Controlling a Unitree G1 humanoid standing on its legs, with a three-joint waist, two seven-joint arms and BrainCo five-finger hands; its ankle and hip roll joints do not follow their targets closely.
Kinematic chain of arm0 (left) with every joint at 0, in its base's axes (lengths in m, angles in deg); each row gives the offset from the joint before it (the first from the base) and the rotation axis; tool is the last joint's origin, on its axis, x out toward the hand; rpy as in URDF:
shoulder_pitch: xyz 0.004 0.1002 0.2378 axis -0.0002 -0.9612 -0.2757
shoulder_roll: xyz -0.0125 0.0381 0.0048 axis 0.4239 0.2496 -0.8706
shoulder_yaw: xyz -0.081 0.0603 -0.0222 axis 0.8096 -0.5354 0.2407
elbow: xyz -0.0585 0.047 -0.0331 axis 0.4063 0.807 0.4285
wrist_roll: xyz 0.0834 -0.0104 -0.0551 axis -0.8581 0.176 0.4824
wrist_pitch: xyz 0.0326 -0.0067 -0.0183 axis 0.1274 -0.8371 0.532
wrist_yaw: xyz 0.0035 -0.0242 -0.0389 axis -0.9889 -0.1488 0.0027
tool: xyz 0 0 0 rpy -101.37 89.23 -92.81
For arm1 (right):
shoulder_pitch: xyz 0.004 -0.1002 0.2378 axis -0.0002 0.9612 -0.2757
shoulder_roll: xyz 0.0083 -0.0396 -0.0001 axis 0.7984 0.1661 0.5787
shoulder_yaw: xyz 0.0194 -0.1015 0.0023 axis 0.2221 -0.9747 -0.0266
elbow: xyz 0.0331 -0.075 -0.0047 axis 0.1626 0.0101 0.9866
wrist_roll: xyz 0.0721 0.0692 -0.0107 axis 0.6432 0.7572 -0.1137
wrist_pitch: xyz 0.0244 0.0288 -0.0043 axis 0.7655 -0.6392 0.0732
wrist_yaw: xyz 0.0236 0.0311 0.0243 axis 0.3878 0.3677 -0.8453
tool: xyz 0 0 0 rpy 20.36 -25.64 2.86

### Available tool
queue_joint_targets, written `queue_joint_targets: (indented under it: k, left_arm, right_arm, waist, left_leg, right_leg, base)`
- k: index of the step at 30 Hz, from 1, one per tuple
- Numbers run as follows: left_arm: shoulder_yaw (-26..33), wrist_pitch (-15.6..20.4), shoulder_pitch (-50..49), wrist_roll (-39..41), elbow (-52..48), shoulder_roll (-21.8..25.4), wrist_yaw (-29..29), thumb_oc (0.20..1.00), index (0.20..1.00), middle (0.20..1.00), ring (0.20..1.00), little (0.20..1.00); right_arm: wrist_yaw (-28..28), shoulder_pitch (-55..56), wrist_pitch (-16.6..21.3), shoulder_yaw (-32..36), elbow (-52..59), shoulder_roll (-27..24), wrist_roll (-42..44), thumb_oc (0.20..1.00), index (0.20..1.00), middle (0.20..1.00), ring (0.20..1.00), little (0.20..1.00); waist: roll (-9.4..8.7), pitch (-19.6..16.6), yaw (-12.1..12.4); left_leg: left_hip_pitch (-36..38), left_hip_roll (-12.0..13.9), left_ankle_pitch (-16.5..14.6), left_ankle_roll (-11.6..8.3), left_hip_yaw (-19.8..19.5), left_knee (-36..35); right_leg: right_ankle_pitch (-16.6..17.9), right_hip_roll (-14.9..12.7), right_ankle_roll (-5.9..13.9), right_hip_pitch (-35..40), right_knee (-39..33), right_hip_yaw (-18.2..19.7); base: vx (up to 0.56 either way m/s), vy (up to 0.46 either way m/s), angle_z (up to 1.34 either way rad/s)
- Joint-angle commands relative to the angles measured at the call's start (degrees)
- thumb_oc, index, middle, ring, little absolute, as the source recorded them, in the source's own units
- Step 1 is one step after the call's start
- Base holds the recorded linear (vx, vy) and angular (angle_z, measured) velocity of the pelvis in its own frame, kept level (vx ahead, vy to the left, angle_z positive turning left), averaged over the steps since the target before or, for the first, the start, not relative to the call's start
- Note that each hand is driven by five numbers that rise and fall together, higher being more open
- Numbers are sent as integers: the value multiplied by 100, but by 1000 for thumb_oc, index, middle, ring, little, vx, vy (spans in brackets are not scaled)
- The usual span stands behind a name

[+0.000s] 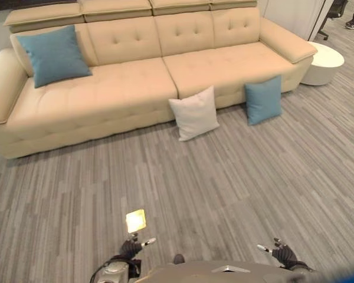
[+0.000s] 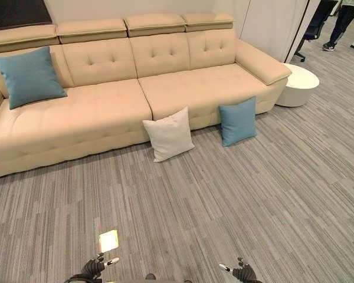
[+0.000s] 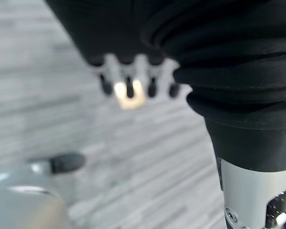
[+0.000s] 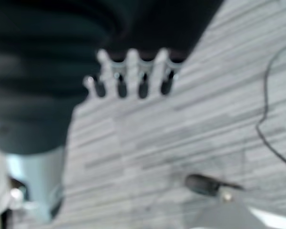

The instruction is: Pick up all the scattered cushions and arrange them neatly on the sofa.

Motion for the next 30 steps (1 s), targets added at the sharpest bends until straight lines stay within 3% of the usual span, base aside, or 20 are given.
queue_joint_targets:
  k: [1, 17, 23, 28, 30]
  left_arm:
    - [223, 50, 418, -80, 268, -121, 44, 1000, 1000, 1000, 1000, 1000]
    - [12, 15, 596, -266, 255, -153, 14, 1000, 1000, 1000, 1000, 1000]
    - [-95, 21, 745, -231, 242, -175, 27, 1000, 1000, 1000, 1000, 1000]
    - [-221, 65, 874, -180, 157, -169, -1, 1000, 1000, 1000, 1000, 1000]
    - [-238, 66, 851, -139, 128, -184, 7, 1000, 1000, 1000, 1000, 1000]
  right_arm:
    - [26, -331, 21, -42, -125, 26, -118, 1000, 1000, 1000, 1000, 1000]
    - [-44, -391, -27, -154, -122, 6, -117, 1000, 1000, 1000, 1000, 1000]
    - [-64, -457, -6, -224, -94, -29, -83, 1000, 1000, 1000, 1000, 1000]
    - [-73, -479, 21, -252, -28, -90, -22, 1000, 1000, 1000, 1000, 1000]
    - [-77, -451, 12, -259, -41, -74, 13, 1000, 1000, 1000, 1000, 1000]
  waist:
    - [-187, 54, -30]
    - [-199, 157, -84]
    - [-289, 368, -131]
    - [-438, 644, -86]
    - [-425, 625, -96]
  left_leg:
    - [297, 48, -329, -412, -62, 18]
    - [293, 122, -311, -498, -55, 161]
    - [-215, 222, -287, -704, -125, 1105]
    - [-972, 294, 96, -931, -46, 2415]
    - [-1109, 376, 5, -794, 242, 1945]
  right_leg:
    - [497, -405, 517, -25, 11, -61]
    - [393, -322, 418, -32, 105, -74]
    - [396, -273, 270, -100, 52, -79]
    - [388, -276, 142, -40, 4, -161]
    - [305, -281, 180, -8, -33, -253]
  base:
    - [0, 0, 0]
    - [10, -34, 0]
    - [-40, -86, 7]
    - [-11, -86, 22]
    - [176, 24, 29]
